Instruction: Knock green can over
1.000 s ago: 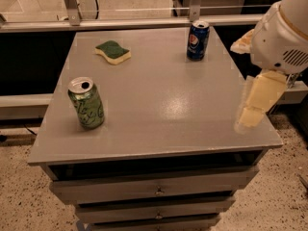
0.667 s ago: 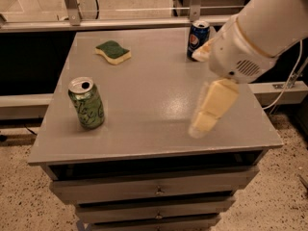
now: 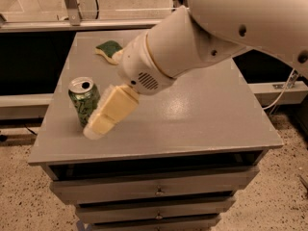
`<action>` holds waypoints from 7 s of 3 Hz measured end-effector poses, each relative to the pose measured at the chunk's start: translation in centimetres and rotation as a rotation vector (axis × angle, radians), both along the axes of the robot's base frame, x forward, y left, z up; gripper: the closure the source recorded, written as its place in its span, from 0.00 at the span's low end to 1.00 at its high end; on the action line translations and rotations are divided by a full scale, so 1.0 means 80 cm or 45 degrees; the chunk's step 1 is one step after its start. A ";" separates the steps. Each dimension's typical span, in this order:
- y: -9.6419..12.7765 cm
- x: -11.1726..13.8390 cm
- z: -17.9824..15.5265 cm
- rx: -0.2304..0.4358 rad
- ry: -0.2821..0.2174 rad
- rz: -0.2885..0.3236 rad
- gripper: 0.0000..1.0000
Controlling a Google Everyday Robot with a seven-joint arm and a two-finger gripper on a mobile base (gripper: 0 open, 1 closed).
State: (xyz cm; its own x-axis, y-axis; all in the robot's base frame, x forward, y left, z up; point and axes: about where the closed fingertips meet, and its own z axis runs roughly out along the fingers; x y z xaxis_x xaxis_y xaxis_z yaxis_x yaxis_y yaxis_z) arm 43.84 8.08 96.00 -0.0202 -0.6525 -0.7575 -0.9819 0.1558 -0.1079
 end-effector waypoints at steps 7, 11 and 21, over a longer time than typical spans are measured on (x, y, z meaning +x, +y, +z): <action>0.111 0.093 -0.113 0.481 -0.073 -0.130 0.16; 0.023 0.143 -0.072 0.355 -0.117 -0.268 1.00; -0.082 0.129 -0.075 0.086 0.072 -0.092 0.00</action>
Offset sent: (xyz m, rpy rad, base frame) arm 0.0079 0.0001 -0.0047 0.1054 -0.0182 -0.0478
